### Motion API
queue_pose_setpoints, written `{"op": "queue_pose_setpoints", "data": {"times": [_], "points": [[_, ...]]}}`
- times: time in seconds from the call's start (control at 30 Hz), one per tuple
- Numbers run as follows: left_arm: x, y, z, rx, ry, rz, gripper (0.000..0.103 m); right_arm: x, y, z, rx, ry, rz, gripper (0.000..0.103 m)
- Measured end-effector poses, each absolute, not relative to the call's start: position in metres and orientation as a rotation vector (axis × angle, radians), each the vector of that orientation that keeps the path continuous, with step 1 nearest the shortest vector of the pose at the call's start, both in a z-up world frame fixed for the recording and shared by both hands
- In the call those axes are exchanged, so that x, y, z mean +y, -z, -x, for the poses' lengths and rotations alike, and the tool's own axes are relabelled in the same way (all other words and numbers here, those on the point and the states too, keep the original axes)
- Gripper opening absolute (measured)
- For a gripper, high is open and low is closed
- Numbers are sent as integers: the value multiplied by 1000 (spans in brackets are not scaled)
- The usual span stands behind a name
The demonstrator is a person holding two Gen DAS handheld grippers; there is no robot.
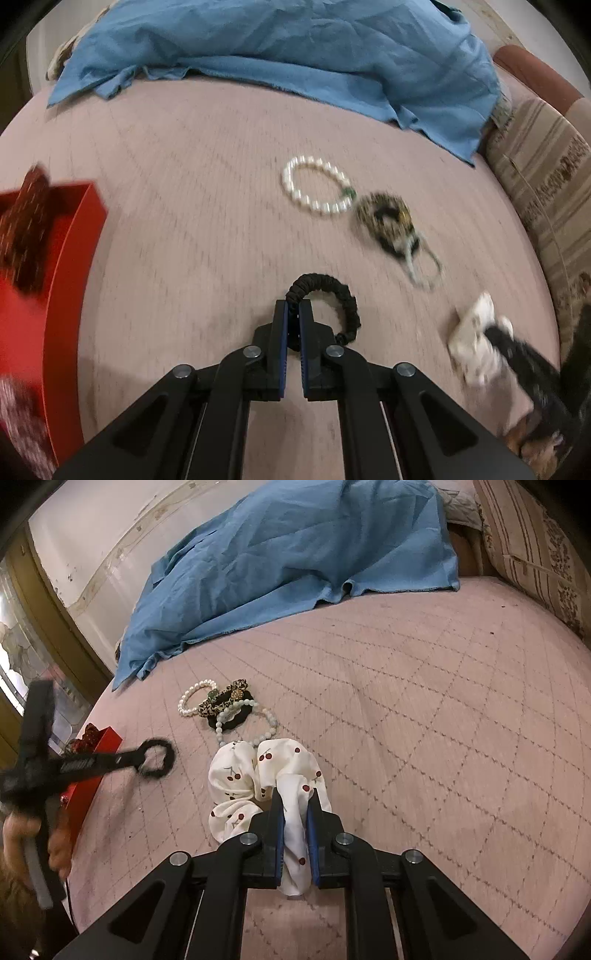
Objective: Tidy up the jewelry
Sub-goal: 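Grasp the white cherry scrunchie with the right tool while the left holds the hair tie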
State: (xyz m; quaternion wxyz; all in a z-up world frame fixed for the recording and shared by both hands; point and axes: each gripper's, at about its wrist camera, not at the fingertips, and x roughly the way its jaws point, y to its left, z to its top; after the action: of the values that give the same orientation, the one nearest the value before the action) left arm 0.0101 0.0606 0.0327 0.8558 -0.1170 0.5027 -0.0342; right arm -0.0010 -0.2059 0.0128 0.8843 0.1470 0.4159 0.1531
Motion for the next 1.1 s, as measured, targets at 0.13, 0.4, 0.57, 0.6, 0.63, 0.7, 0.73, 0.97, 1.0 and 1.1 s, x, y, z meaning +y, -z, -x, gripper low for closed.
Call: {"op": "queue_pose_setpoints", "data": {"times": [0.13, 0.4, 0.57, 0.6, 0.63, 0.7, 0.73, 0.97, 1.0, 1.1], "points": [[62, -25, 2, 1081, 78, 258, 6, -205, -10, 0, 877, -313, -310, 16], [59, -22, 1, 1070, 65, 268, 9, -200, -6, 0, 887, -310, -279, 26], [53, -21, -2, 1054, 62, 273, 26, -196, -5, -1, 889, -311, -265, 28], [49, -21, -2, 1049, 69, 272, 35, -196, -5, -2, 890, -311, -267, 28], [44, -21, -2, 1043, 72, 266, 40, -196, -4, -1, 891, -311, -270, 28], [33, -21, -2, 1029, 57, 223, 48, -197, -4, -1, 892, -313, -273, 28], [26, -20, -2, 1022, 44, 180, 48, -197, -4, -2, 891, -313, -272, 28], [14, -26, 0, 1041, 49, 96, 6, -192, -5, -1, 890, -299, -228, 25], [11, -30, 3, 1034, 53, 74, 6, -191, -5, 0, 888, -292, -219, 21], [7, -42, 16, 1013, 76, 68, 6, -187, -9, 5, 865, -261, -185, 11]]}}
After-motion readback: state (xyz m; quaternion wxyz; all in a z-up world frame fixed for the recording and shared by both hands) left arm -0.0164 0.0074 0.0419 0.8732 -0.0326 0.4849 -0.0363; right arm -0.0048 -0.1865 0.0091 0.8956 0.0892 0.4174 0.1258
